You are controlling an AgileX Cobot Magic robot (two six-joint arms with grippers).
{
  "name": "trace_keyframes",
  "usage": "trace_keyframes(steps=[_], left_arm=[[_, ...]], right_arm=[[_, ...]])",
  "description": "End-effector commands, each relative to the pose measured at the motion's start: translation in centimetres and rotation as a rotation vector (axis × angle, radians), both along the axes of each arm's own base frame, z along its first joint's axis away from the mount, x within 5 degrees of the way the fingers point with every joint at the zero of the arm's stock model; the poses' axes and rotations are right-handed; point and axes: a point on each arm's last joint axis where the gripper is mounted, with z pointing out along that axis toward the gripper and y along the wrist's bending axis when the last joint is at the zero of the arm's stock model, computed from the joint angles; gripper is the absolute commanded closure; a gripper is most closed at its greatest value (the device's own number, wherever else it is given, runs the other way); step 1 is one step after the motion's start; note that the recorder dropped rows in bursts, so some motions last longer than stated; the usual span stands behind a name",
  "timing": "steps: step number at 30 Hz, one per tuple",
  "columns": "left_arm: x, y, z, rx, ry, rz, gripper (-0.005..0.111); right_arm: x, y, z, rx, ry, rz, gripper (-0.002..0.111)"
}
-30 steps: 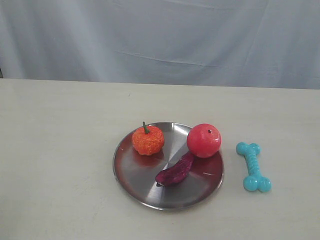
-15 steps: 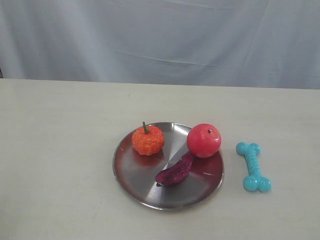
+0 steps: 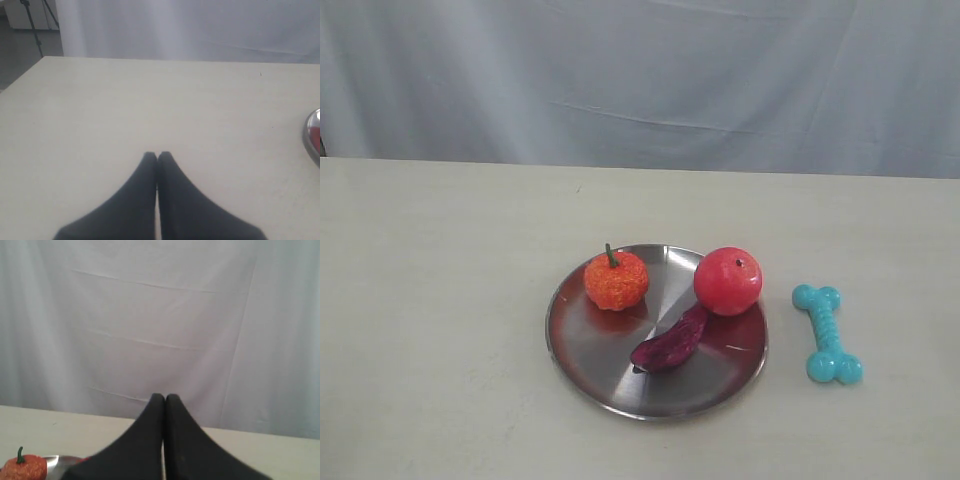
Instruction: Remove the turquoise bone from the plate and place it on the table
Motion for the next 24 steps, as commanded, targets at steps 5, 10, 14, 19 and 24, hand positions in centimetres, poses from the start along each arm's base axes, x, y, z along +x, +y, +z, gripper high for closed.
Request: trace_keyframes(steps=[5,10,14,19,24], left_arm=[[0.0,0.0,0.0,-0.005,-0.004,-0.007,0.107],[0.0,0.0,0.0,-0.005,-0.004,-0.007,0.107],[0.0,0.0,0.0,-0.005,-0.004,-0.007,0.107],[0.0,0.0,0.0,-0.005,-0.004,-0.007,0.107],[0.0,0.0,0.0,-0.005,-0.004,-0.007,0.107]], right_arm=[[1.2,-0.4,-5.3,0.045,0.114,-0.005,0.108],[1.3,-0.4,-6.7,0.075,0.188,-0.002,0.108],[1.2,-0.4,-6.9,0.081,0.214,-0.003,0.108],[1.2,-0.4,-7.3,0.095,0.255,-0.003,0.108],[1.1,-0.4,-7.9,0.114,0.315,-0.003,0.108]])
